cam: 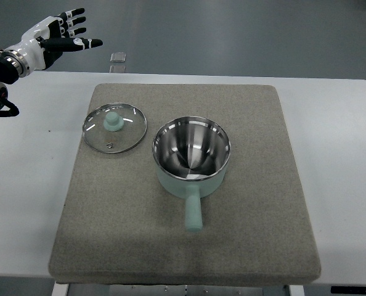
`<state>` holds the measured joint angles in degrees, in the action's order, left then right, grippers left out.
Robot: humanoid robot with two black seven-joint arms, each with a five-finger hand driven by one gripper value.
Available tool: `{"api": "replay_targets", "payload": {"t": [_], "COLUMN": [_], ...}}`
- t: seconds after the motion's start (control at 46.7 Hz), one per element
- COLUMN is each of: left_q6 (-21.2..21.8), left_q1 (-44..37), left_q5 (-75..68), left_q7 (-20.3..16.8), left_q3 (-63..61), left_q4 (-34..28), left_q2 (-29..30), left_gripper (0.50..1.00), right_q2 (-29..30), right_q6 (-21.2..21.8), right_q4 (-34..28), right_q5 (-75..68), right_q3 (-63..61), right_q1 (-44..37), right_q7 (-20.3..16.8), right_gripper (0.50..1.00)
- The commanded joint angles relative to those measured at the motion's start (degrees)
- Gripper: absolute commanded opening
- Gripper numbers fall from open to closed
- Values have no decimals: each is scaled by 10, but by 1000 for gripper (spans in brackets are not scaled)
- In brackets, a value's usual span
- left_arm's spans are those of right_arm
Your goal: Place lid left of pot with left hand
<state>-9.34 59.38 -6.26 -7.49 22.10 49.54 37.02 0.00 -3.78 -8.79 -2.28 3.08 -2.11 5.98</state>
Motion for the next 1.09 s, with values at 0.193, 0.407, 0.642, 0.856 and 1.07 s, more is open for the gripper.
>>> {"api": "replay_targets", "payload": {"t": [0.193,0.407,0.642,0.856,1.07], "left_q6": [-154,-187,-184,-185,-187], "left_q1": [0,0,0,0,-1], "left_q5": [137,200,208,208,206], "left_q7": [2,9,28,37,38], "left_q3": [8,19,22,27,26], "left_q4": [-77,-107,-112,-113,-112], "left_q2": [-12,-17,-27,-33,-34], "left_gripper": [999,999,999,999,999], "right_q2": [0,0,0,0,0], "right_q6": [0,0,0,4,4], "right_q4": [0,0,0,-6,-8], "right_q5": [0,0,0,-2,-1], "right_q3": [0,0,0,-3,-3], "right_q1": [0,0,0,0,0], "right_q7": [0,0,0,0,0], "right_gripper": [921,921,921,921,921]}}
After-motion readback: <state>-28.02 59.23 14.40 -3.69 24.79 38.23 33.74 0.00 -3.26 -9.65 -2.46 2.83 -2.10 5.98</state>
